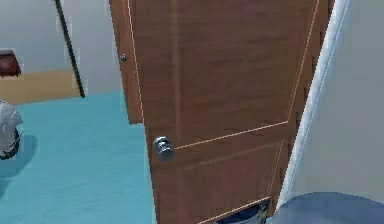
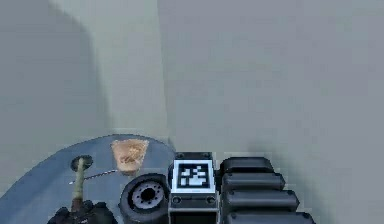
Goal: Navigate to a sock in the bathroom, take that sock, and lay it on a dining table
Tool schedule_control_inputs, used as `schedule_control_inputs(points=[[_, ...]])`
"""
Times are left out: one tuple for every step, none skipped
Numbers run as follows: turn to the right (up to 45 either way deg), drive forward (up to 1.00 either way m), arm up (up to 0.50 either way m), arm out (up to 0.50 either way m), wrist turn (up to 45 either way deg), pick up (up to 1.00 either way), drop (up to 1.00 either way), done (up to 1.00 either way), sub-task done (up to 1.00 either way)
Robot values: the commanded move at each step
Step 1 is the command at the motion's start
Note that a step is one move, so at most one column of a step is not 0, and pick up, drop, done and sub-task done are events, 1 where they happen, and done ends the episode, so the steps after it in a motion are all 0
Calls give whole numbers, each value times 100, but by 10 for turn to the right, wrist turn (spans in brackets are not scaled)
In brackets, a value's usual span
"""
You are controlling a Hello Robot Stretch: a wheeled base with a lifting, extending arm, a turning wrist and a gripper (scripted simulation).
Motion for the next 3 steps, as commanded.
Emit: schedule_control_inputs(points=[[-120,0,0,0,0,0,0,0,0],[450,0,0,0,0,0,0,0,0],[-450,0,0,0,0,0,0,0,0]])
